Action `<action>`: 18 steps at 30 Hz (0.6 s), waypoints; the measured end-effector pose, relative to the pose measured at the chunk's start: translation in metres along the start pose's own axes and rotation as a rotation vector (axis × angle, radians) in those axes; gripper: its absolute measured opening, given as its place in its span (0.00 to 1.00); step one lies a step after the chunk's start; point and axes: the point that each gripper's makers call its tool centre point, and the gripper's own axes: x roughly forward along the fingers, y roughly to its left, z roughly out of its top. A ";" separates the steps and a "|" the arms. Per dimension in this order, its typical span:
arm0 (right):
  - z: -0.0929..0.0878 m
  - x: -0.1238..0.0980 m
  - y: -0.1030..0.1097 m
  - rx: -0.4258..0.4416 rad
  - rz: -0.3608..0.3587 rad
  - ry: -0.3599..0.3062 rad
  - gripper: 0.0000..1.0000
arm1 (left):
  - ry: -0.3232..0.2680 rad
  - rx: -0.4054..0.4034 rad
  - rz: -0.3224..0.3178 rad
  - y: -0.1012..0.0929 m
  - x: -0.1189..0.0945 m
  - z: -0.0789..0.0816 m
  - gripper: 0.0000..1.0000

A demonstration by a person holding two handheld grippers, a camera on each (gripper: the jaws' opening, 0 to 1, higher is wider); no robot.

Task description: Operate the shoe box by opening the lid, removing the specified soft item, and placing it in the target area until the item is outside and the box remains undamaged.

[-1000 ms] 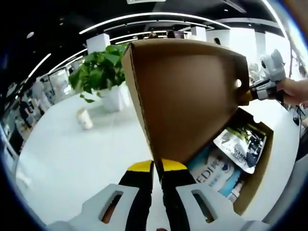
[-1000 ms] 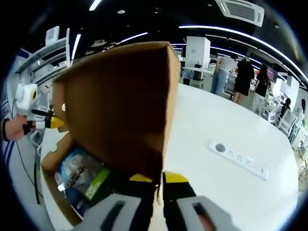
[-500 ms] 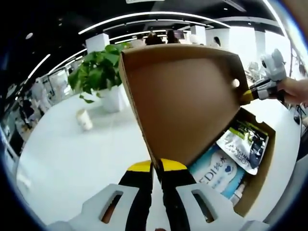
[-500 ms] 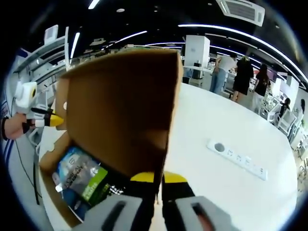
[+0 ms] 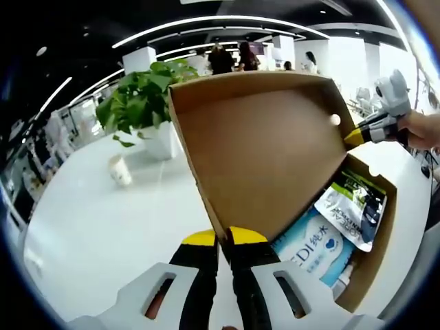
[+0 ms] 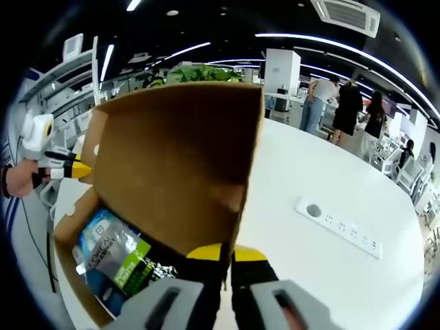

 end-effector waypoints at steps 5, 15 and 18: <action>0.000 0.002 -0.001 0.004 0.004 0.006 0.00 | 0.004 -0.008 -0.003 0.002 0.003 0.001 0.03; -0.001 0.006 -0.002 0.009 0.003 0.017 0.00 | 0.007 0.003 -0.004 0.003 0.007 0.003 0.04; -0.001 0.007 -0.002 0.008 0.003 0.020 0.00 | 0.008 0.006 -0.003 0.004 0.009 0.003 0.04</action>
